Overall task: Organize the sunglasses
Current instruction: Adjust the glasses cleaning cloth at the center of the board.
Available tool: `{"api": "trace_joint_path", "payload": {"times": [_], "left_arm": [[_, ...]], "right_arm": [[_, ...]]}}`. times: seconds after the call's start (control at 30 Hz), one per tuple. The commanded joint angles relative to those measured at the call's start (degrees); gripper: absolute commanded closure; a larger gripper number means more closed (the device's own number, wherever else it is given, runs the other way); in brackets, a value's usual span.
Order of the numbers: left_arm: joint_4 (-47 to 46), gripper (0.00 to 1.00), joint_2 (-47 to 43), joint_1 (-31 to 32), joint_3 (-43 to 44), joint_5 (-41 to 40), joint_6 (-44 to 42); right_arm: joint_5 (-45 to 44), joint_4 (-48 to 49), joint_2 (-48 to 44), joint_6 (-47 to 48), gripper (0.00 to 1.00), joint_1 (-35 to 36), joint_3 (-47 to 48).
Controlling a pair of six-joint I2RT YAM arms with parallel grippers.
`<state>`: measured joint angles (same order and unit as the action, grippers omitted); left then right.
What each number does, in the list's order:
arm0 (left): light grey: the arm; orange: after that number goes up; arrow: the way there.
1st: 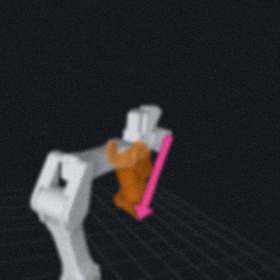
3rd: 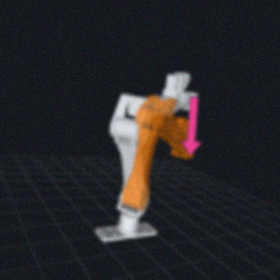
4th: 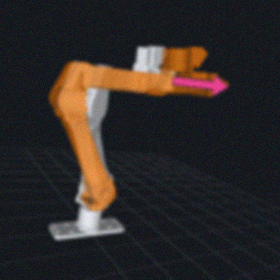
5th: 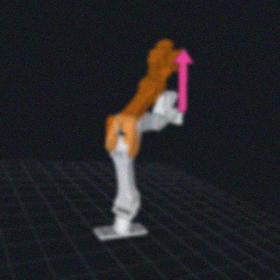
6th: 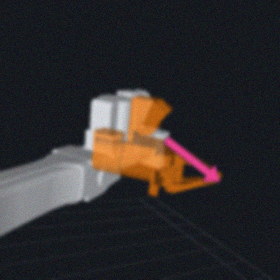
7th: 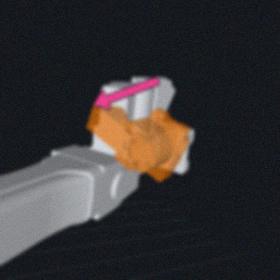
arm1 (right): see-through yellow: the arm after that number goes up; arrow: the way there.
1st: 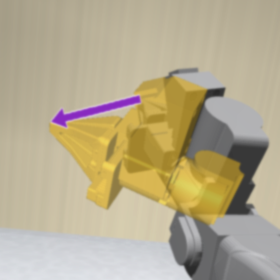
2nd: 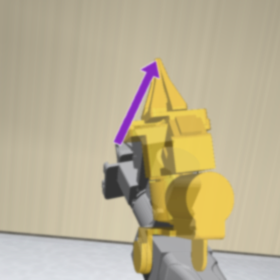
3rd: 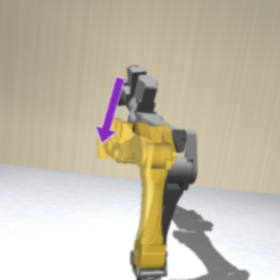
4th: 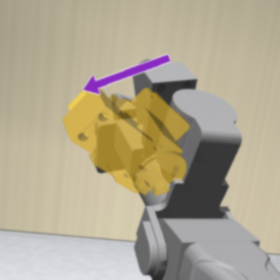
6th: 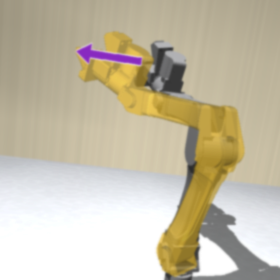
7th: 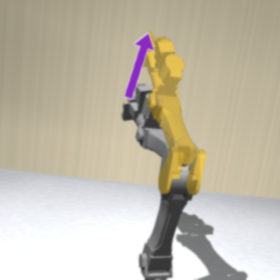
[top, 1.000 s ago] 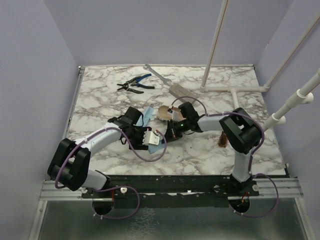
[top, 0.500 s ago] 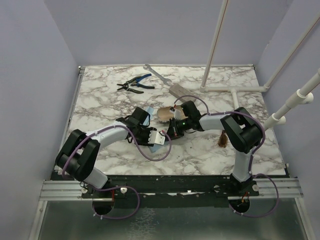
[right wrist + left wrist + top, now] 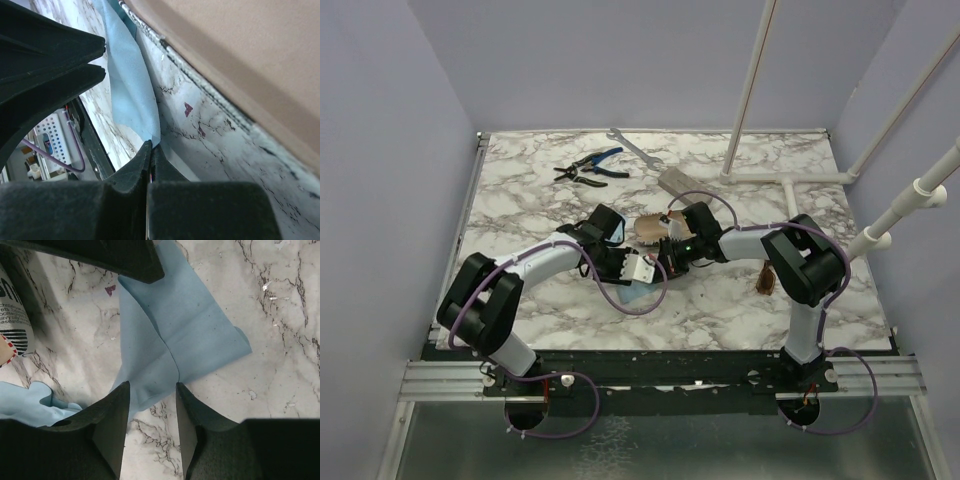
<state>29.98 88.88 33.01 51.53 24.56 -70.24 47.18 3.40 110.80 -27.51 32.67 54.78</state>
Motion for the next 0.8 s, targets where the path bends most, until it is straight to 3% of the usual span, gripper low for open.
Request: {"api": "trace_joint_path", "payload": {"times": [0.0,0.2,0.4,0.77], "left_arm": [[3.86,0.57,1.70,0.21,2.09,3.39,-1.99],[3.11,0.57,2.44,0.71,1.11,1.98,-2.26],[-3.57,0.66,2.75,0.74,0.85,-0.97,3.35],[-3.05,0.62,3.47,0.74,2.70,0.31,6.42]], "right_arm": [[-0.25,-1.29,-0.74,1.36,1.00,0.16,0.08],[-0.51,-1.29,-1.01,1.69,1.00,0.12,-0.21],[-0.24,-1.11,-0.97,1.76,1.00,0.12,-0.36],[-0.55,-1.84,-1.04,2.79,1.00,0.10,-0.18]]}}
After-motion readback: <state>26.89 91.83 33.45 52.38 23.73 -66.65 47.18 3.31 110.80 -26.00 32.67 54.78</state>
